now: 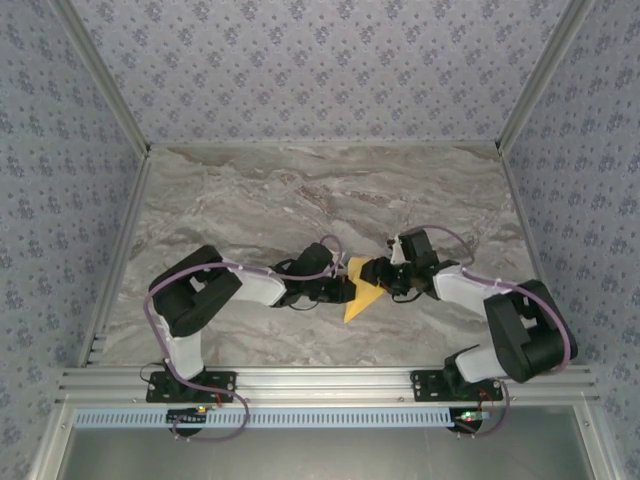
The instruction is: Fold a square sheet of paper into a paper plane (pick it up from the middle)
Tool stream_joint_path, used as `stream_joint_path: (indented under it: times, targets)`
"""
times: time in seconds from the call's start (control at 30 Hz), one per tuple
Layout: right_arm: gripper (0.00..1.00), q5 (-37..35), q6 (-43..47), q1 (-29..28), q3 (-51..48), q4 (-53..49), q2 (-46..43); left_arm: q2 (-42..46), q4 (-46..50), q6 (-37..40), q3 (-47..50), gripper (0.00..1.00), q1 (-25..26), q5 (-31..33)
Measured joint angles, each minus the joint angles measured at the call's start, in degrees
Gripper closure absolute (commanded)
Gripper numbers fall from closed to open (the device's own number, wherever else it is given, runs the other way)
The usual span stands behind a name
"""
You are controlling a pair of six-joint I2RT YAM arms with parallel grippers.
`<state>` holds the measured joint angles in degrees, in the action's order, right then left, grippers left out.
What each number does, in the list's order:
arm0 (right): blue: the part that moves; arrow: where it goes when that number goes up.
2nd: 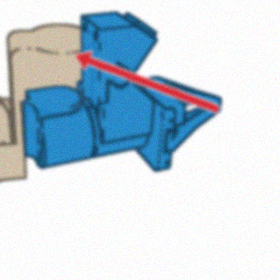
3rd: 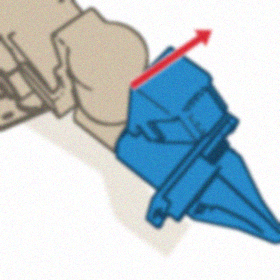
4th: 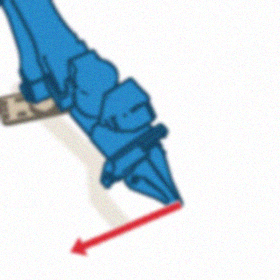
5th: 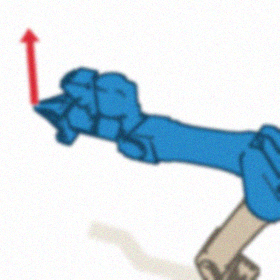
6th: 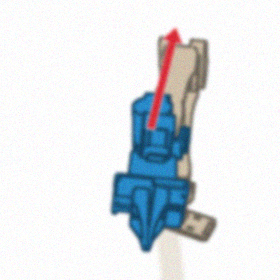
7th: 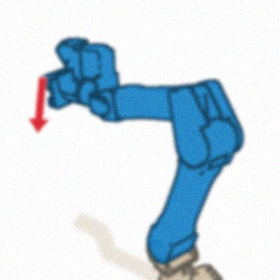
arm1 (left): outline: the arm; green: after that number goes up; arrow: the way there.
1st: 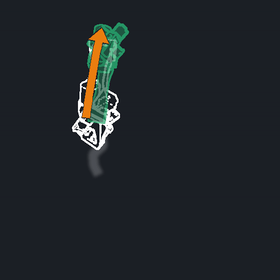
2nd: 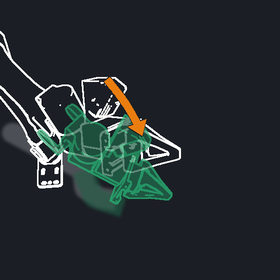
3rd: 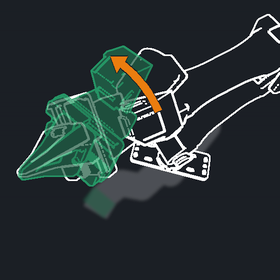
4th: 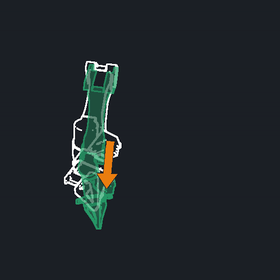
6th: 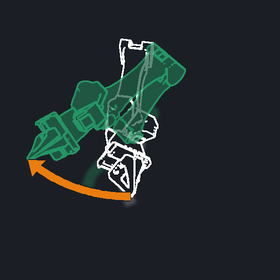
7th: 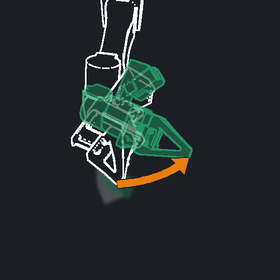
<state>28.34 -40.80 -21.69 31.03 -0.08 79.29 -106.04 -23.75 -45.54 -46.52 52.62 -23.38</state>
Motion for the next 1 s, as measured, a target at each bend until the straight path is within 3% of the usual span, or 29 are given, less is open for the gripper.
stream_joint_path:
  times: [0.27, 1.0]
  targets:
    - [0.50, 0.96, 1.40, 0.57, -1.66, -0.83, -4.26, 0.72, -0.09, 2.47, 0.22, 0.92, -0.13, -0.04]
    - [0.50, 1.01, 2.73, -0.74, 0.92, -0.61, 3.67, -2.01, -3.34, -2.56, 0.22, 0.88, -0.11, -1.31]
